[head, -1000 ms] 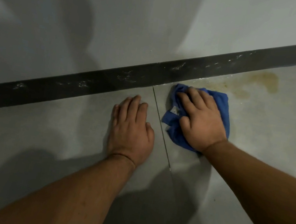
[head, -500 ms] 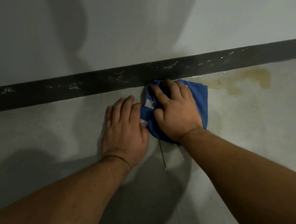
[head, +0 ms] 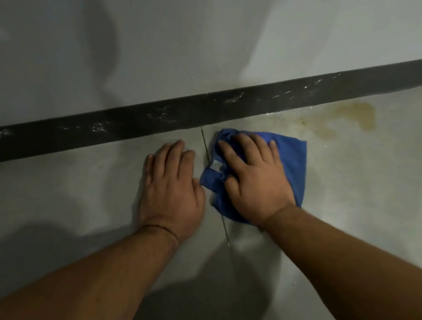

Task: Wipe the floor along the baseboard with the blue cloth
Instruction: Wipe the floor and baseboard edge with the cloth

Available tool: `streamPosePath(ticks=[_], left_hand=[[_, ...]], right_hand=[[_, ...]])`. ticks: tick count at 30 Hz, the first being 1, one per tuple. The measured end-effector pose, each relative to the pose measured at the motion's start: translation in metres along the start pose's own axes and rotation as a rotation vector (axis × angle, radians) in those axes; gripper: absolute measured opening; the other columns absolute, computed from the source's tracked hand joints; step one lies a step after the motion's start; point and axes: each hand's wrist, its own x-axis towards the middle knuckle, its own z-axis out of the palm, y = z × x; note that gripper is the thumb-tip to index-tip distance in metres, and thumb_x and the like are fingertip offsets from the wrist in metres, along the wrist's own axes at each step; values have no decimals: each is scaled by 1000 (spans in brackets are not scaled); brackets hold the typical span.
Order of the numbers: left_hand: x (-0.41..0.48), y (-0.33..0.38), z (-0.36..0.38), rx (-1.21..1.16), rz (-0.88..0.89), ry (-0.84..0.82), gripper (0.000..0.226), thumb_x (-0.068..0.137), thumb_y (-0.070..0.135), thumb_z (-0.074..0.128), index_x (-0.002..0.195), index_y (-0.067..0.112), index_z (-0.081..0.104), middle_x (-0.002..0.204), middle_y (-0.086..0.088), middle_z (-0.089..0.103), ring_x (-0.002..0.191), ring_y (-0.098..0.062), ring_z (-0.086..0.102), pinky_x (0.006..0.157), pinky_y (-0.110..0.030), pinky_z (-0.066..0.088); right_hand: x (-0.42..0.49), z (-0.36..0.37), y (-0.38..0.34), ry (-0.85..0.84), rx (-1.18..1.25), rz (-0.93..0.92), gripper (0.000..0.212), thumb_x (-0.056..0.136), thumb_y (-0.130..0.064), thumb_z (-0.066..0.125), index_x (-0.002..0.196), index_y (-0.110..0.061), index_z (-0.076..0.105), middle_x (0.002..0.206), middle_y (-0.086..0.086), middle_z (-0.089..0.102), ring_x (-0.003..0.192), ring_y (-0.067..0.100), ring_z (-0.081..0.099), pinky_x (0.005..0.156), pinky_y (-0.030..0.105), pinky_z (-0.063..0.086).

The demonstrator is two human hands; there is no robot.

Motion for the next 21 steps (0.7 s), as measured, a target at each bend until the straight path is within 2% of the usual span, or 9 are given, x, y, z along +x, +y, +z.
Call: streamPosePath(ticks=[3, 7, 12, 15, 21], left_hand=[[0, 0, 1, 14, 2, -3, 57, 90, 30, 35, 144, 15, 43, 159, -12, 39, 150, -31, 33, 123, -57, 26], [-1, 0, 1, 4, 6, 14, 58, 90, 30, 36, 146, 15, 41, 159, -12, 40, 149, -30, 34, 123, -56, 27], [-1, 0, -2, -9, 10, 0, 58, 91, 30, 36, 147, 15, 42, 159, -12, 40, 149, -30, 33, 123, -56, 28], [-1, 1, -4, -18, 5, -5, 59, 88, 29, 34, 145, 14, 44, 157, -13, 41, 148, -32, 34, 123, -57, 27], [25, 40, -7, -79, 122, -46, 57, 84, 25, 40, 138, 13, 52, 151, -12, 46, 140, -31, 41, 119, -52, 29]], right_hand=[[22, -3, 2, 10, -6, 3, 66, 98, -54, 27, 160, -33, 29, 165, 8, 28, 153, 32, 20, 127, 55, 8], [30, -5, 26, 26, 7, 116, 66, 97, -53, 32, 160, -35, 27, 168, 7, 23, 155, 31, 16, 127, 50, 4], [12, -13, 57, 128, 7, 285, 62, 99, -48, 34, 156, -23, 37, 160, 13, 34, 146, 35, 30, 124, 53, 17], [-11, -7, 54, 113, -4, 235, 61, 101, -45, 34, 157, -20, 37, 161, 14, 33, 148, 34, 27, 124, 55, 18], [-13, -7, 46, 18, -8, 106, 66, 98, -50, 26, 160, -29, 30, 167, 4, 26, 154, 32, 17, 125, 60, 9]])
